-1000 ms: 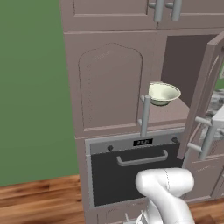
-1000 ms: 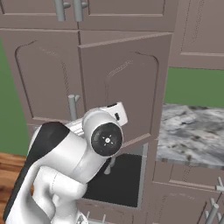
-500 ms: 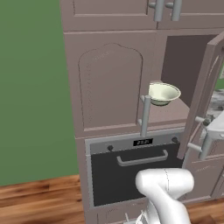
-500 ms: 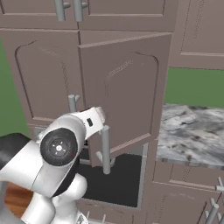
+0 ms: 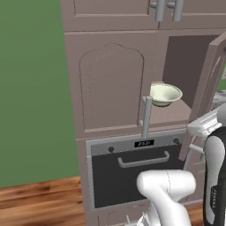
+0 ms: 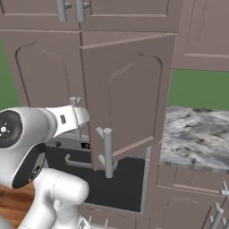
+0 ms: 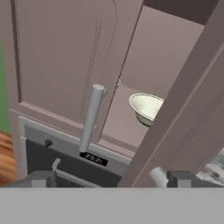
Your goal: Move the bowls from the cabinet to the plates on the dining table.
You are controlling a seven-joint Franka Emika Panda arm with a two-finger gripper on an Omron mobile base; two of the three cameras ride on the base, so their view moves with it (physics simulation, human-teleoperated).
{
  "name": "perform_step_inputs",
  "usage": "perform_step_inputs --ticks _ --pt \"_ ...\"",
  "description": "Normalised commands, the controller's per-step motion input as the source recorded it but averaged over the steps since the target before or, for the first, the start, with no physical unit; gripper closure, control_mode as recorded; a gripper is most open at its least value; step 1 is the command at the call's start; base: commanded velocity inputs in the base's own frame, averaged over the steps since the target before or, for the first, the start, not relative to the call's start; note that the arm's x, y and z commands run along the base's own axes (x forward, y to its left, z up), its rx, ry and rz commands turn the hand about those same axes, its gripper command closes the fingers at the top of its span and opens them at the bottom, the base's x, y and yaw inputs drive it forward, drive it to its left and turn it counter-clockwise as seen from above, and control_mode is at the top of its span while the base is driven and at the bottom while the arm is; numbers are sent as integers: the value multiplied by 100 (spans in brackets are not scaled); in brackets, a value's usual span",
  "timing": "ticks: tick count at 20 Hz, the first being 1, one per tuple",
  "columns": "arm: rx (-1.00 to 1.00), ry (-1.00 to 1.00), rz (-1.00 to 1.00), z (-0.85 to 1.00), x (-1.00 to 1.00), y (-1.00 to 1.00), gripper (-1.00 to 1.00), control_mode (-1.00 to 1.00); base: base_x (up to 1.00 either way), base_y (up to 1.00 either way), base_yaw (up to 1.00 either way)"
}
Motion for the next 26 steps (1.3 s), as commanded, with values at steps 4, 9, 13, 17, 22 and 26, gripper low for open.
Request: perform_step_inputs --ticks 4,9,13,17,22,26 --pt "0 17 -23 -23 0 46 -100 -100 0 0 0" --pt "0 19 -23 -28 0 45 -100 -100 0 0 0" --pt "-4 14 -25 -13 18 19 -100 -100 0 0 0" --pt "-4 13 -21 0 39 0 -100 -100 0 0 0" --pt "-3 11 -8 0 40 0 -100 -100 0 0 0" --pt "-8 9 0 0 36 0 -100 -100 0 0 0"
